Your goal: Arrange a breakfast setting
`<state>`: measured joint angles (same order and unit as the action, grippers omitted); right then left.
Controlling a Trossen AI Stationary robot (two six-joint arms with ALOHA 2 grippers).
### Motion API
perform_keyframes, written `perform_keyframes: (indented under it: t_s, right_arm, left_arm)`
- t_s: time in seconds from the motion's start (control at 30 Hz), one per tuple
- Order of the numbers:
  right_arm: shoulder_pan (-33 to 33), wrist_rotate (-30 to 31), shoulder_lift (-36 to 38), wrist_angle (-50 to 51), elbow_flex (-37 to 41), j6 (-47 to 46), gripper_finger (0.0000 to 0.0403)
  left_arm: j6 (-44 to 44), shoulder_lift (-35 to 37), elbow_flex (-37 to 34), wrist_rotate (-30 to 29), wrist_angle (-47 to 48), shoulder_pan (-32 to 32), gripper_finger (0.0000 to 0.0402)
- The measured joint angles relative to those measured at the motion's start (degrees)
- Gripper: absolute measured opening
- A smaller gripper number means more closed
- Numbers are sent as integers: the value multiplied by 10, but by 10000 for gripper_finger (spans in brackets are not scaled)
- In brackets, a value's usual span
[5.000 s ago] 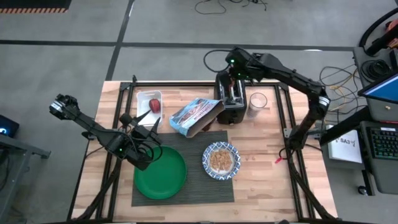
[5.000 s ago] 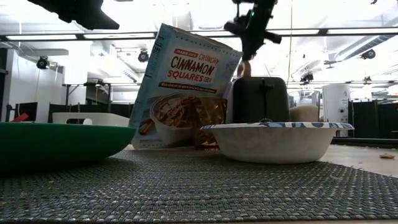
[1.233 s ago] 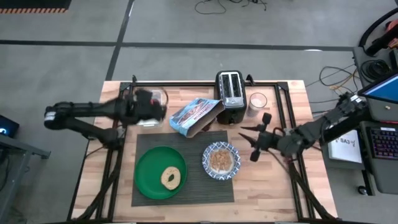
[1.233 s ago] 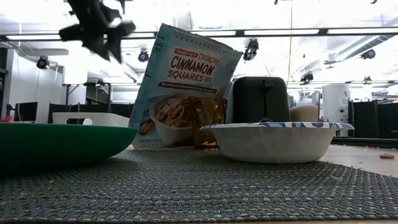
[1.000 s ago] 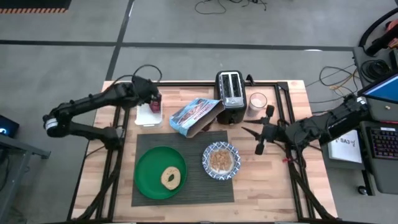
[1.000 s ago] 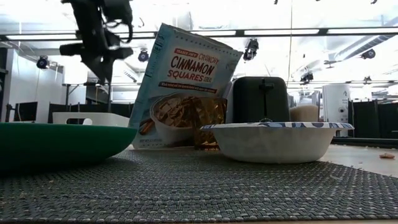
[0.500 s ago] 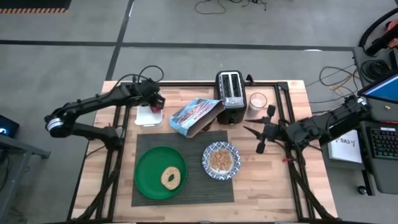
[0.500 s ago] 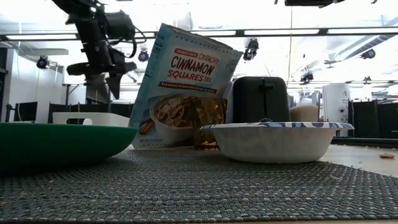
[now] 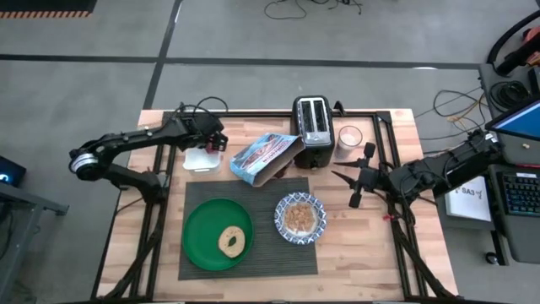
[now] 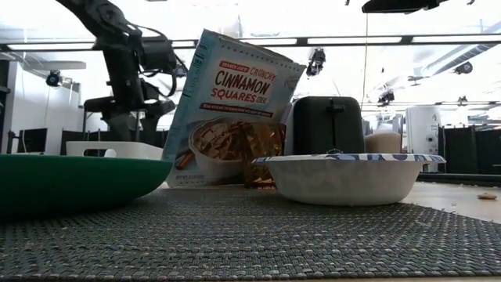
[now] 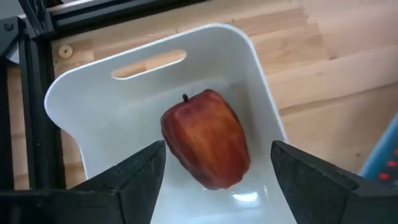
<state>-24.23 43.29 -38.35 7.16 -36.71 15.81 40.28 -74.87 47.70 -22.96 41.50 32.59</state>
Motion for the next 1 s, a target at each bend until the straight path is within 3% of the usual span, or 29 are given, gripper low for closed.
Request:
perform_keyframes:
  t_s: [1.0]
  right_arm:
    - [0,0,0,0,3,-4,102]
  left_arm:
    - [-24,-96,-15,0,-49,25,250]
